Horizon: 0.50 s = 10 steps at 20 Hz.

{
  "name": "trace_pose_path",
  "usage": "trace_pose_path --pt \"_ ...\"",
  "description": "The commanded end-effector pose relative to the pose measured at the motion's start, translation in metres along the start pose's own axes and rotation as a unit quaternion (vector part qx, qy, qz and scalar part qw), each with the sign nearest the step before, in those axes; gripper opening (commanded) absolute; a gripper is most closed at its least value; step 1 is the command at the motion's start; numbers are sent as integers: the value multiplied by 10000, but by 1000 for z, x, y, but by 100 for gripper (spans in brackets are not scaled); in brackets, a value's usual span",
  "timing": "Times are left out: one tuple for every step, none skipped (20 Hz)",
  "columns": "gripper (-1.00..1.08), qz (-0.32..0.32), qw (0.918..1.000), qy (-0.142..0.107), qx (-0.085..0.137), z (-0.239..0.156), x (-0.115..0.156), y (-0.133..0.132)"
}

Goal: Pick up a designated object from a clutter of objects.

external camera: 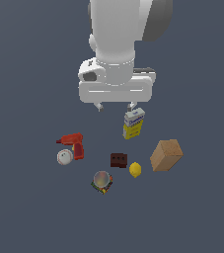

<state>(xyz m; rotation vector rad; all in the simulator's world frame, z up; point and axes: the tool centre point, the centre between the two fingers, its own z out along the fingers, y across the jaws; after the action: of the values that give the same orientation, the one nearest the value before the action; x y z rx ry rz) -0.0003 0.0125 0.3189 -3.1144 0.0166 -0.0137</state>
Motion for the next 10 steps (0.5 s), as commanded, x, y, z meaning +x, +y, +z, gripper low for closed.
trace_pose_path --pt "100 0 10000 0 0 0 0 0" --pt "100 -3 10000 0 -2 0 0 0" --pt "100 -12 10000 1 -11 0 1 0" --pt "100 -28 10000 1 -25 0 1 -1" --pt "100 -51 10000 3 -44 0 2 -1" --pt "100 -81 9999 4 -69 1 4 -2" --pt "100 -113 9999 6 -94 1 5 -3" --pt "100 -143 9998 7 -114 0 5 -4" --pt "100 -169 9998 8 -130 0 5 -4" --pt "100 -188 9997 9 -139 0 5 -5"
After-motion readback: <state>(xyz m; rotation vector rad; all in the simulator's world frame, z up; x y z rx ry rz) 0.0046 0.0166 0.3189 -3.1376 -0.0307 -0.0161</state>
